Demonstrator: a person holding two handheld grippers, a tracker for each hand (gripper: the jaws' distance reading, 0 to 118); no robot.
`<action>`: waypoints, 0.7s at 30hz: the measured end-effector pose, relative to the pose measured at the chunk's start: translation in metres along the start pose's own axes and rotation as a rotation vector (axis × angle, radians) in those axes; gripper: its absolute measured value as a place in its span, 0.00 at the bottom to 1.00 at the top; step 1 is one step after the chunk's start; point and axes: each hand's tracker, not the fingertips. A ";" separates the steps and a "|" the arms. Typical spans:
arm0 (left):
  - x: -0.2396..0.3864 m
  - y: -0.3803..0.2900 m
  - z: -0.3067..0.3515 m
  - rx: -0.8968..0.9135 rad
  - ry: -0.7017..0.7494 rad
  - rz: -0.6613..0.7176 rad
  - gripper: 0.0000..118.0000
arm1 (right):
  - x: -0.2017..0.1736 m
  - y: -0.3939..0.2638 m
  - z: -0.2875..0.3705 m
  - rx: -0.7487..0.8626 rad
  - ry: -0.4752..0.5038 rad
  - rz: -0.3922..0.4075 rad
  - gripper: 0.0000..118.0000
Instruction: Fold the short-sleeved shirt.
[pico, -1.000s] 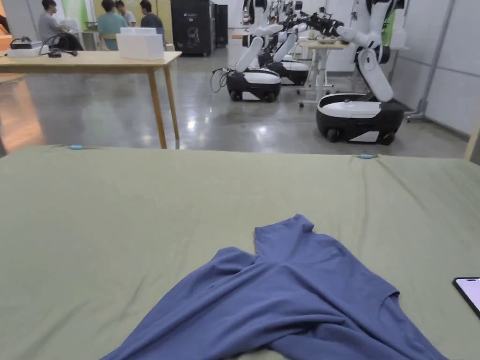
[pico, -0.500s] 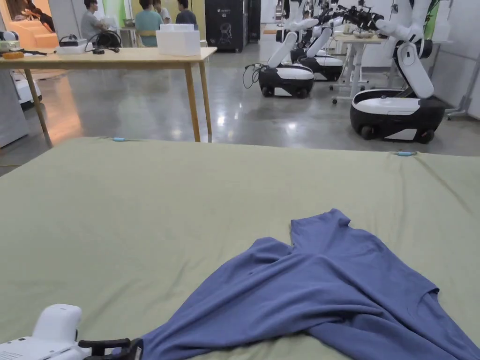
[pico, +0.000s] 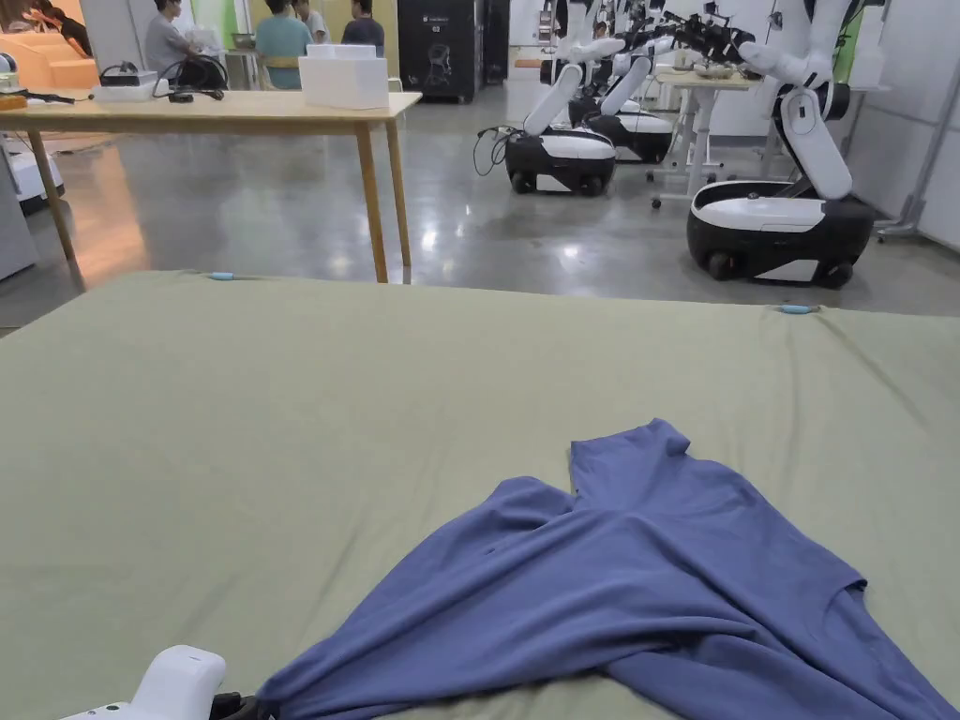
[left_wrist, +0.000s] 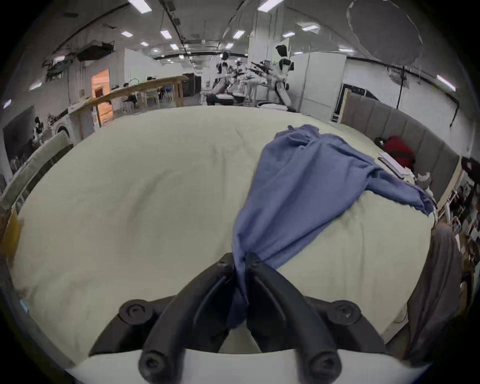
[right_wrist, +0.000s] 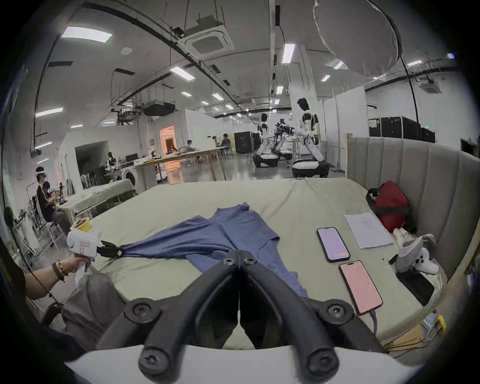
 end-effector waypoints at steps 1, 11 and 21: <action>0.002 0.001 0.001 0.008 0.003 -0.010 0.04 | 0.000 0.001 -0.003 -0.008 0.001 0.003 0.01; -0.005 0.032 0.018 0.122 0.026 -0.108 0.04 | 0.009 0.095 -0.200 -0.087 0.203 0.115 0.22; 0.012 0.031 0.016 0.101 0.036 -0.060 0.04 | 0.044 0.086 -0.506 -0.507 0.064 0.221 0.95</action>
